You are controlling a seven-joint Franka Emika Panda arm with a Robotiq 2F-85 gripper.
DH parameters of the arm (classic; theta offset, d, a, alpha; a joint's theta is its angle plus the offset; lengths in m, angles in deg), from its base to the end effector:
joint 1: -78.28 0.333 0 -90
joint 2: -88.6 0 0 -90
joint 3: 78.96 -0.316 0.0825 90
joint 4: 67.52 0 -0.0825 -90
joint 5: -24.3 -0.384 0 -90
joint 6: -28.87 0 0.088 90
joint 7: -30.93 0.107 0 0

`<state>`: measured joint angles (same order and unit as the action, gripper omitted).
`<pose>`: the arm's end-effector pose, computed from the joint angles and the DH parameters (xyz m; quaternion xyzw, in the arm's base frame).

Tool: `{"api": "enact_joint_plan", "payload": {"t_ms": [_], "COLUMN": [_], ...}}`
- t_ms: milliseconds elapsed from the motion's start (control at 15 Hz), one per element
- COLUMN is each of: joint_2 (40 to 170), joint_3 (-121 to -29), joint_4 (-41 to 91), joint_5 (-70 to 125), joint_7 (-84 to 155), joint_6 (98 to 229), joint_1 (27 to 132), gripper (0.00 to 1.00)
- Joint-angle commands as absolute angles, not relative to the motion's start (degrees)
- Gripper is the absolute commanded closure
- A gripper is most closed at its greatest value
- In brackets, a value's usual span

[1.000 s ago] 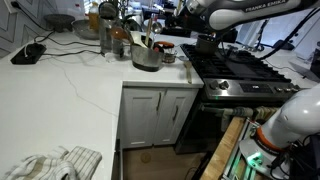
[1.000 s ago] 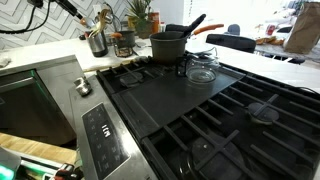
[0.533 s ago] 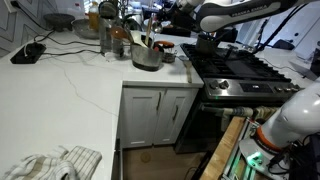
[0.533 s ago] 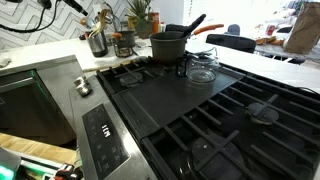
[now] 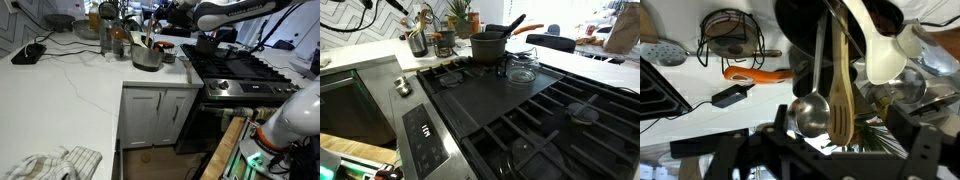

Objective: Remove the cooking stick from the silver tin and put it on the counter

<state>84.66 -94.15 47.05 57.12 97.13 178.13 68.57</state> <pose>0.5798 0.0708 0.5624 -0.8729 0.2978 -0.3865 0.0021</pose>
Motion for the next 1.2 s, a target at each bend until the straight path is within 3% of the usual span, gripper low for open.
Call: {"api": "enact_joint_plan", "payload": {"t_ms": [0,333,400,1133], "joint_2": [92.7,102.1,103.5,112.5], "joint_3": [-95.3,-94.5,-88.3,-76.9], "joint_4": [38.7,30.3,28.8,16.7], "joint_5": [61.4,72.7,72.3,72.7], "joint_7": [107.3,120.5,121.0,124.2], "joint_6": [174.2,172.8,172.9,163.1], "joint_1": [68.7,71.4,77.6,90.2], "gripper": [0.0,0.0,0.0,0.0]}}
